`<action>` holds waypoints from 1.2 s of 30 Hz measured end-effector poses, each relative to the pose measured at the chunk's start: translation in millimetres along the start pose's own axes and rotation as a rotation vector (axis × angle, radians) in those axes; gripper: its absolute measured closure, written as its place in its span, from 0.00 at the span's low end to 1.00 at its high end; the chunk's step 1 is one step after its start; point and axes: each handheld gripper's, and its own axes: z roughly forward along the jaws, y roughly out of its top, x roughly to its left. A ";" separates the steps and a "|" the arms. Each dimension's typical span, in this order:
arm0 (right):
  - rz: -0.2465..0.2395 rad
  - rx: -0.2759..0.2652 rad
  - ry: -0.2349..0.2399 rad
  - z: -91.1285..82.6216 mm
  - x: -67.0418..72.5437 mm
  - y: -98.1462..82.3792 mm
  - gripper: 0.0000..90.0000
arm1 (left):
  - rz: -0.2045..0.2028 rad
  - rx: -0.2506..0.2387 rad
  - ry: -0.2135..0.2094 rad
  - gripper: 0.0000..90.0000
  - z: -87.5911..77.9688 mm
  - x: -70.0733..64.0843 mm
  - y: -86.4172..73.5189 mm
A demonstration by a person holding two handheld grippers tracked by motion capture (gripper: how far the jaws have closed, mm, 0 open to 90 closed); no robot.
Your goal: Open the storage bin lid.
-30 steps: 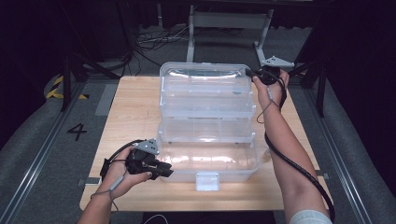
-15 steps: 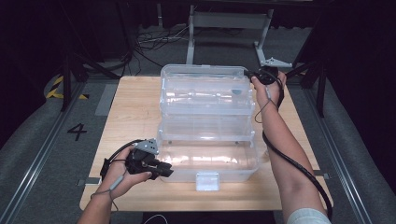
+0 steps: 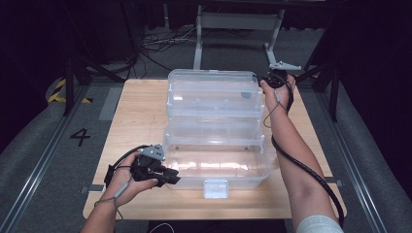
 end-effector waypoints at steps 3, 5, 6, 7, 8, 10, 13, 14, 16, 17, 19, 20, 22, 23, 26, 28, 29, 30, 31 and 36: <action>0.007 0.007 -0.002 2.4 -1.4 -1.9 0.92 | -0.001 -0.001 0.000 0.81 0.0 -0.1 -0.1; 0.007 0.009 0.000 3.4 -1.7 -2.7 0.92 | 0.000 -0.001 0.000 0.81 0.0 -0.1 -0.2; 0.006 0.013 -0.002 4.2 -1.9 -3.4 0.92 | 0.000 -0.001 0.000 0.81 0.0 -0.1 -0.2; 0.010 0.015 -0.004 5.5 -2.2 -4.3 0.92 | 0.000 -0.001 0.000 0.81 0.0 -0.1 -0.2; 0.017 0.016 -0.002 6.4 -2.3 -5.0 0.92 | 0.001 -0.002 0.000 0.81 0.0 -0.1 -0.2; 0.019 0.021 -0.004 8.3 -2.6 -6.6 0.92 | 0.000 -0.004 0.002 0.81 0.1 -0.4 -0.4; 0.018 0.028 -0.007 9.5 -3.4 -8.1 0.92 | 0.001 -0.004 0.003 0.81 0.1 -0.5 -0.5; 0.023 0.027 -0.006 10.4 -3.4 -8.9 0.92 | 0.001 -0.004 0.004 0.81 0.1 -0.6 -0.5; 0.023 0.032 -0.007 11.5 -4.6 -11.1 0.92 | 0.003 -0.004 0.006 0.81 0.0 -0.7 -0.4; 0.029 0.032 -0.005 11.9 -4.9 -11.7 0.92 | 0.004 -0.004 0.006 0.81 0.0 -0.7 -0.4; 0.037 0.031 -0.002 13.0 -5.9 -13.0 0.92 | 0.004 -0.004 0.006 0.81 0.0 -0.7 -0.4; 0.037 0.032 -0.003 13.5 -5.8 -13.3 0.92 | 0.004 -0.003 0.006 0.81 0.0 -0.6 -0.4; 0.035 0.037 -0.004 14.4 -5.7 -13.8 0.92 | 0.004 -0.003 0.004 0.81 0.0 -0.5 -0.3; 0.038 0.037 -0.003 14.7 -5.6 -14.3 0.92 | 0.004 -0.003 0.004 0.81 0.0 -0.4 -0.3; 0.039 0.041 -0.009 16.1 -5.8 -16.3 0.92 | 0.006 -0.002 0.006 0.81 0.0 -0.5 -0.3; 0.039 0.043 -0.007 16.8 -6.1 -17.6 0.92 | 0.007 0.000 0.006 0.81 -0.1 -0.5 -0.1; 0.046 0.042 -0.007 17.6 -6.4 -18.5 0.92 | 0.007 -0.001 0.007 0.81 0.0 -0.5 -0.2; 0.047 0.045 -0.009 18.3 -6.9 -19.7 0.92 | 0.008 0.001 0.007 0.81 -0.2 -0.5 -0.1; 0.047 0.045 -0.009 18.3 -6.9 -19.7 0.92 | 0.008 0.001 0.007 0.80 -0.2 -0.5 -0.1; 0.066 0.037 -0.007 18.5 -6.6 -24.2 0.88 | 0.017 0.014 0.021 0.78 -0.8 -2.0 1.1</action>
